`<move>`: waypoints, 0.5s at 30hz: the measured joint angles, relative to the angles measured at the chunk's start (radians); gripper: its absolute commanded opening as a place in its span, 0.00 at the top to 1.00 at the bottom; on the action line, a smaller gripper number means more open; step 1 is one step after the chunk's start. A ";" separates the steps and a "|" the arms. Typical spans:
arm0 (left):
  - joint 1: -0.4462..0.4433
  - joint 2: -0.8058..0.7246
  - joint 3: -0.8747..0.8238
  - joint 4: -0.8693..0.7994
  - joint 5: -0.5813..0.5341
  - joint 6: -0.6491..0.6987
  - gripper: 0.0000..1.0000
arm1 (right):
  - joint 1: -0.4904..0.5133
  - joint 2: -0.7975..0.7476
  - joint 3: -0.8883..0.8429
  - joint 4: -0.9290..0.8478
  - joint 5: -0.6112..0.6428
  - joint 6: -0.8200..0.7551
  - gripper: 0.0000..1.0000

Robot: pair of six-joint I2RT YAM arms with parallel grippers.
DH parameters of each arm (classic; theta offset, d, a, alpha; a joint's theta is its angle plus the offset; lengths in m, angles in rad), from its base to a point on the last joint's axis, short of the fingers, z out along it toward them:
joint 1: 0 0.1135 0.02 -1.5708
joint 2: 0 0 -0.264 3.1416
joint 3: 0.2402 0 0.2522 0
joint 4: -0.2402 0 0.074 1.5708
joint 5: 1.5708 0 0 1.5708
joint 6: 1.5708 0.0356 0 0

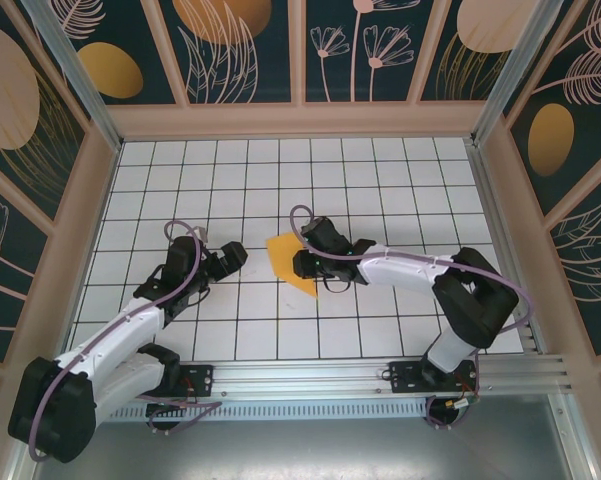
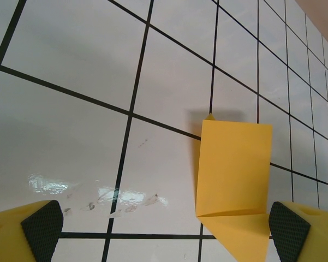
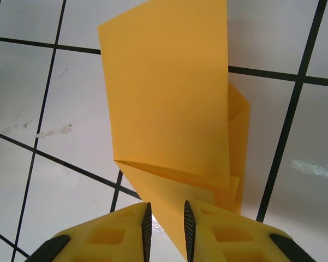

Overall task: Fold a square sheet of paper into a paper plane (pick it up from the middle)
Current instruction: Move the paper to the center of the table, then fold the wing for the fifth time at the center of the table.

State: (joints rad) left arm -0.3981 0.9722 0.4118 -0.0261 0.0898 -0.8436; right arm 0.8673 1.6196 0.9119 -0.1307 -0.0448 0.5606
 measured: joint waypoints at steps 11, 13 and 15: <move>0.000 0.005 -0.010 0.051 -0.012 -0.050 0.01 | -0.023 0.088 0.004 0.024 -0.001 0.003 0.74; 0.000 0.005 -0.013 0.052 -0.011 -0.058 0.02 | -0.032 0.099 0.004 0.029 -0.001 0.006 0.73; 0.000 0.009 -0.013 0.057 -0.004 -0.061 0.03 | -0.039 0.106 0.004 0.033 -0.001 0.011 0.74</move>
State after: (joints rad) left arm -0.3981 0.9813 0.3992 0.0311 0.0860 -0.9051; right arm 0.8280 1.7260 0.9161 -0.0978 -0.0460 0.5716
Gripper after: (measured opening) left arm 0.983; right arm 0.265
